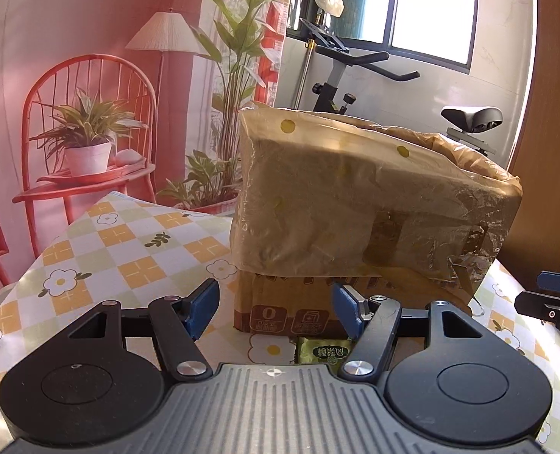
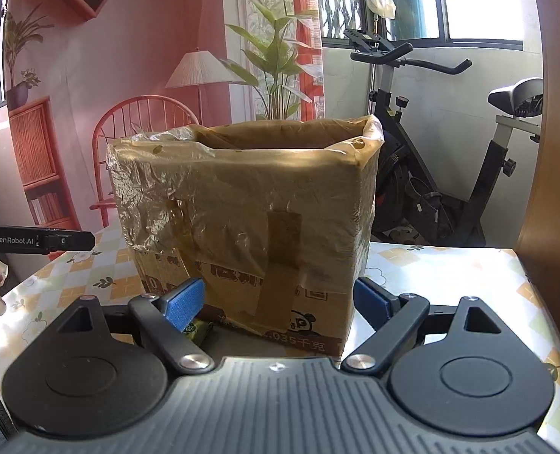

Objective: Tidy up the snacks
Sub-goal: 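Move both grippers back down to the remaining snacks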

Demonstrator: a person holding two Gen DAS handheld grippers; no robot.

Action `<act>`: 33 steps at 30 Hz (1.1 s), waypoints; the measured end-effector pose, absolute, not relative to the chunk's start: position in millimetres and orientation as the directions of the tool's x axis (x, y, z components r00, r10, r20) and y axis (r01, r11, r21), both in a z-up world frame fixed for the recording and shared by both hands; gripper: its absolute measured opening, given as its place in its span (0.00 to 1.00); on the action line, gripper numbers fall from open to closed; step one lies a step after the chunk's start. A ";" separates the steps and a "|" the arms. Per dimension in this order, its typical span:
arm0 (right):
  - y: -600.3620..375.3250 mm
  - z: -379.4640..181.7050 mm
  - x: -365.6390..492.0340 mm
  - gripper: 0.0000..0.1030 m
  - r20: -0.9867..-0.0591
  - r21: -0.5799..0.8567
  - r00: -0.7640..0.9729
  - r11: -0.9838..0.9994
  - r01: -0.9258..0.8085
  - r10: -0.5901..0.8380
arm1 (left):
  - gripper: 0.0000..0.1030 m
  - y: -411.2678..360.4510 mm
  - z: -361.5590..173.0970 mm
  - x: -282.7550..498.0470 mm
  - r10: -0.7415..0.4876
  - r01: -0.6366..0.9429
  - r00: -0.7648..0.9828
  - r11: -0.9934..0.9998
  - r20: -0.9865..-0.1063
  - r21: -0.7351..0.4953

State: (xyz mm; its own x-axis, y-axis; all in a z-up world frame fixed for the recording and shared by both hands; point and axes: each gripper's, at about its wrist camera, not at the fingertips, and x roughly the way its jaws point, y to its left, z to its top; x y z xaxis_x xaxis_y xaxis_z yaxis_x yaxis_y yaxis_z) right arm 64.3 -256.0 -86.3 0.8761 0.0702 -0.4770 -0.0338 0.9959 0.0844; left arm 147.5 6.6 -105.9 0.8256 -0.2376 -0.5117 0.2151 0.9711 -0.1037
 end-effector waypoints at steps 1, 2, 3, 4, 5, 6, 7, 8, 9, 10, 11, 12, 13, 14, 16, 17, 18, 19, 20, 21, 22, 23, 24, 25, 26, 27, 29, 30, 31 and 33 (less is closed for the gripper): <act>-257.8 -90.4 62.2 0.85 -0.486 0.084 0.872 0.996 -0.024 0.062 | 0.66 6.2 -108.7 147.6 -0.237 0.218 0.821 0.971 -0.519 -0.099; -260.2 -95.4 59.8 0.85 -0.498 0.084 0.866 0.996 -0.007 0.048 | 0.66 5.8 -111.5 147.9 -0.236 0.220 0.817 0.971 -0.526 -0.095; -262.0 -99.5 58.3 0.85 -0.508 0.082 0.861 0.997 0.007 0.036 | 0.66 5.7 -113.8 148.2 -0.235 0.221 0.813 0.971 -0.532 -0.091; -265.2 -106.7 55.1 0.85 -0.526 0.078 0.850 0.997 0.029 0.017 | 0.66 5.3 -117.5 148.4 -0.233 0.222 0.809 0.971 -0.539 -0.087; -267.2 -112.0 53.6 0.85 -0.541 0.075 0.841 0.996 0.041 0.006 | 0.66 5.5 -120.7 148.4 -0.234 0.224 0.805 0.971 -0.544 -0.086; -269.6 -119.4 51.6 0.85 -0.561 0.069 0.827 0.996 0.055 -0.006 | 0.66 5.5 -123.3 148.6 -0.236 0.227 0.801 0.970 -0.550 -0.085; -271.2 -125.6 50.2 0.85 -0.580 0.064 0.814 0.996 0.065 -0.016 | 0.66 5.0 -126.2 147.0 -0.237 0.231 0.797 0.969 -0.556 -0.083; -272.3 -132.0 49.0 0.85 -0.601 0.057 0.799 0.996 0.073 -0.025 | 0.66 4.2 -128.8 146.8 -0.239 0.234 0.792 0.969 -0.562 -0.082; -273.0 -139.7 47.7 0.84 -0.624 0.047 0.781 0.996 0.076 -0.030 | 0.66 3.9 -130.8 147.1 -0.241 0.238 0.788 0.968 -0.567 -0.080; -273.3 -146.4 46.6 0.84 -0.641 0.039 0.767 0.997 0.073 -0.031 | 0.66 3.0 -134.4 147.6 -0.243 0.243 0.782 0.967 -0.574 -0.078; -273.4 -152.3 45.9 0.83 -0.653 0.030 0.757 0.997 0.071 -0.034 | 0.66 2.2 -136.6 148.0 -0.244 0.247 0.778 0.966 -0.579 -0.075; -273.7 -157.7 46.1 0.82 -0.664 0.019 0.747 0.997 0.075 -0.043 | 0.66 1.3 -139.0 148.7 -0.244 0.250 0.774 0.966 -0.585 -0.072; -274.3 -162.3 46.6 0.82 -0.672 0.008 0.738 0.996 0.085 -0.058 | 0.66 0.0 -141.2 149.1 -0.244 0.252 0.770 0.965 -0.590 -0.070; -275.9 -166.7 47.5 0.81 -0.678 0.008 0.731 0.995 0.102 -0.069 | 0.66 -0.4 -142.9 149.7 -0.244 0.254 0.767 0.965 -0.594 -0.069; -282.3 -172.7 51.8 0.81 -0.694 0.046 0.717 0.990 0.133 -0.064 | 0.66 -1.1 -146.2 151.4 -0.246 0.257 0.760 0.964 -0.602 -0.069; -285.7 -175.5 54.9 0.81 -0.703 0.074 0.709 0.986 0.149 -0.055 | 0.66 -1.9 -147.5 152.4 -0.246 0.257 0.757 0.964 -0.605 -0.070; -288.0 -178.0 58.1 0.81 -0.713 0.097 0.700 0.983 0.157 -0.042 | 0.66 -1.9 -148.3 153.1 -0.246 0.257 0.755 0.964 -0.608 -0.071; -289.6 -180.9 61.9 0.81 -0.725 0.113 0.688 0.980 0.163 -0.030 | 0.66 -3.6 -150.0 153.2 -0.246 0.257 0.753 0.964 -0.610 -0.071; -290.6 -183.8 66.2 0.81 -0.735 0.125 0.678 0.977 0.170 -0.025 | 0.66 -4.4 -150.8 153.6 -0.245 0.258 0.752 0.964 -0.612 -0.070; -291.1 -185.8 69.1 0.81 -0.739 0.130 0.673 0.976 0.174 -0.021 | 0.66 -4.7 -151.4 154.3 -0.244 0.258 0.750 0.964 -0.614 -0.068; -290.7 -187.2 73.5 0.81 -0.738 0.128 0.674 0.976 0.176 -0.024 | 0.66 -5.3 -152.0 154.7 -0.243 0.258 0.749 0.964 -0.616 -0.067; -289.6 -187.9 78.0 0.81 -0.736 0.120 0.676 0.978 0.172 -0.028 | 0.66 -5.6 -152.7 155.3 -0.243 0.258 0.747 0.964 -0.619 -0.066; -287.8 -188.6 82.5 0.81 -0.735 0.111 0.677 0.980 0.167 -0.032 | 0.66 -5.8 -153.4 155.9 -0.242 0.258 0.745 0.964 -0.622 -0.067; -285.7 -189.3 86.5 0.81 -0.734 0.103 0.678 0.982 0.160 -0.033 | 0.66 -5.8 -154.4 156.5 -0.244 0.258 0.742 0.964 -0.625 -0.070; -283.1 -190.1 90.5 0.81 -0.732 0.098 0.681 0.984 0.148 -0.030 | 0.66 -5.6 -155.3 157.2 -0.245 0.258 0.739 0.963 -0.627 -0.072; -281.3 -190.6 92.6 0.80 -0.729 0.096 0.685 0.986 0.140 -0.026 | 0.66 -6.2 -156.5 157.9 -0.246 0.259 0.736 0.963 -0.631 -0.074; -276.1 -192.0 97.4 0.73 -0.718 0.090 0.696 0.988 0.126 -0.024 | 0.66 -7.2 -158.9 159.4 -0.247 0.260 0.730 0.963 -0.637 -0.075; -274.2 -192.3 98.2 0.68 -0.714 0.083 0.700 0.989 0.125 -0.029 | 0.66 -7.8 -159.8 160.1 -0.248 0.261 0.728 0.962 -0.639 -0.076; -272.6 -193.1 98.5 0.63 -0.709 0.074 0.705 0.989 0.124 -0.035 | 0.66 -8.7 -161.1 160.9 -0.249 0.262 0.725 0.962 -0.642 -0.077; -270.4 -195.0 96.6 0.61 -0.702 0.055 0.710 0.991 0.124 -0.050 | 0.66 -10.8 -163.7 162.6 -0.254 0.269 0.719 0.960 -0.647 -0.077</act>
